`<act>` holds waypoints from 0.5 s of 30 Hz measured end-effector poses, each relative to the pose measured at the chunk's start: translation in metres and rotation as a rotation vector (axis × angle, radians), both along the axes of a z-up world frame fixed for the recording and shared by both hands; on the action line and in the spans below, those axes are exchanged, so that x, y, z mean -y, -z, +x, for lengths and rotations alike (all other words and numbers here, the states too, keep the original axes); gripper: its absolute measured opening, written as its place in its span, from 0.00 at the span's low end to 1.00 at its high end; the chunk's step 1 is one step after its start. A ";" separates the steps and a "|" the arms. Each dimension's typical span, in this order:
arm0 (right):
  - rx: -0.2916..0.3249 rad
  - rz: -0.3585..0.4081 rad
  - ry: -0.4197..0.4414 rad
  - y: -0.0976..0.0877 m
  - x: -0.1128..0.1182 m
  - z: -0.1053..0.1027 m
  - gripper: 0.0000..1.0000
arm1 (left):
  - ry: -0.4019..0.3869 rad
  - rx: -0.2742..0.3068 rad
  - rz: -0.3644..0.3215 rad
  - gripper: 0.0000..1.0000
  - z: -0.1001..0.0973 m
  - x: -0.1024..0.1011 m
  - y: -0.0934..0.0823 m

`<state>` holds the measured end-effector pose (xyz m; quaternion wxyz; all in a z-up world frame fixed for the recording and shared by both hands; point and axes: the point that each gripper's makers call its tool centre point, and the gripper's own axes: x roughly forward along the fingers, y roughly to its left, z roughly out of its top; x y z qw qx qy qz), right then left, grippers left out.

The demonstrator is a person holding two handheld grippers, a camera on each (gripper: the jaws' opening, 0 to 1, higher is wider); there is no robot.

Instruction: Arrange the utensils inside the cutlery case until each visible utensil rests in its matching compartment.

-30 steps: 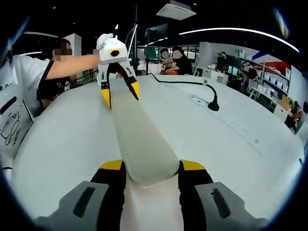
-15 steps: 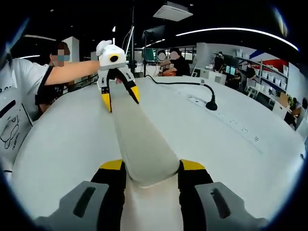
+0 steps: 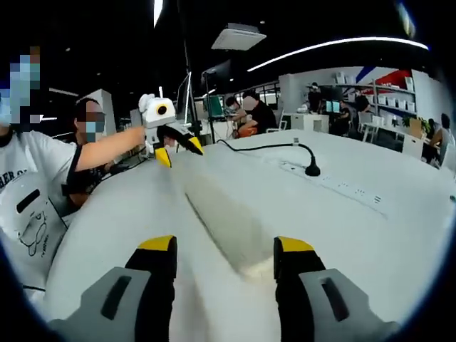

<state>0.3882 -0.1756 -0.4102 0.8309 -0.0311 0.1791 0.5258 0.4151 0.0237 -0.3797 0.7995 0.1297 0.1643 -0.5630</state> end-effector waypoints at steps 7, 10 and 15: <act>0.068 0.096 0.041 -0.034 0.007 -0.032 0.22 | -0.126 0.100 -0.008 0.27 -0.021 -0.010 -0.022; 0.047 0.255 0.017 -0.066 -0.003 -0.047 0.22 | -0.186 -0.056 -0.226 0.40 -0.047 0.016 -0.048; 0.138 0.330 0.034 -0.105 -0.013 -0.067 0.25 | -0.173 -0.033 -0.314 0.30 -0.080 0.023 -0.076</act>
